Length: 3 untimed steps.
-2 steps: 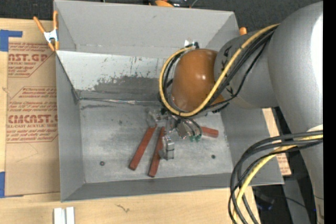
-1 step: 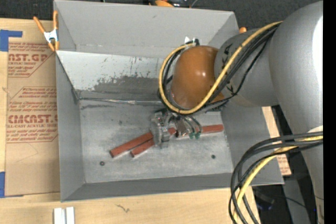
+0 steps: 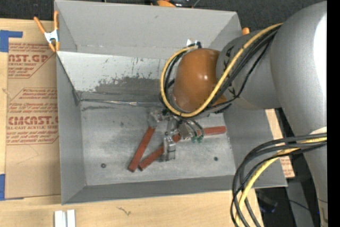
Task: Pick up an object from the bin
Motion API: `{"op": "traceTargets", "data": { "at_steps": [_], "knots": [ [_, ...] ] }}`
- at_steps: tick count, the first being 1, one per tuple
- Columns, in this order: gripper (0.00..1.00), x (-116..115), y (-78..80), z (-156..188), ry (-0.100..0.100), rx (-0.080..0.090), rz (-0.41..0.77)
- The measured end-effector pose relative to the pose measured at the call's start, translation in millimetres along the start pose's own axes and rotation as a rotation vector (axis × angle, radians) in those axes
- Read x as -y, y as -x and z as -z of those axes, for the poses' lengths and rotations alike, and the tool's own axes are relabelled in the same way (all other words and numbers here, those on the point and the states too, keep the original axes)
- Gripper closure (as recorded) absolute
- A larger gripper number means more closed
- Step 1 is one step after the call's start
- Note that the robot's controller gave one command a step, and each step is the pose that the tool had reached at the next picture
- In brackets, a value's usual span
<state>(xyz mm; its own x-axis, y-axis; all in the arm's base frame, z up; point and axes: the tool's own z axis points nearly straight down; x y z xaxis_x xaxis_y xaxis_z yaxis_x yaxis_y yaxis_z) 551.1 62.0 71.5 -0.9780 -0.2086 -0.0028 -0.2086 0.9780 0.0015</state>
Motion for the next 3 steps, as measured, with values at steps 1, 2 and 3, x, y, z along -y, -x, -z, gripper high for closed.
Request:
{"op": "traceTargets", "data": {
  "at_steps": [1,2,3],
  "knots": [
    [1.00,0.7,1.7,3.0,-0.001,0.004,0.000],
    [1.00,11.9,30.6,168.6,-0.003,0.010,0.035],
    [1.00,-17.0,-16.6,112.6,0.001,-0.006,0.311]
  ]
}}
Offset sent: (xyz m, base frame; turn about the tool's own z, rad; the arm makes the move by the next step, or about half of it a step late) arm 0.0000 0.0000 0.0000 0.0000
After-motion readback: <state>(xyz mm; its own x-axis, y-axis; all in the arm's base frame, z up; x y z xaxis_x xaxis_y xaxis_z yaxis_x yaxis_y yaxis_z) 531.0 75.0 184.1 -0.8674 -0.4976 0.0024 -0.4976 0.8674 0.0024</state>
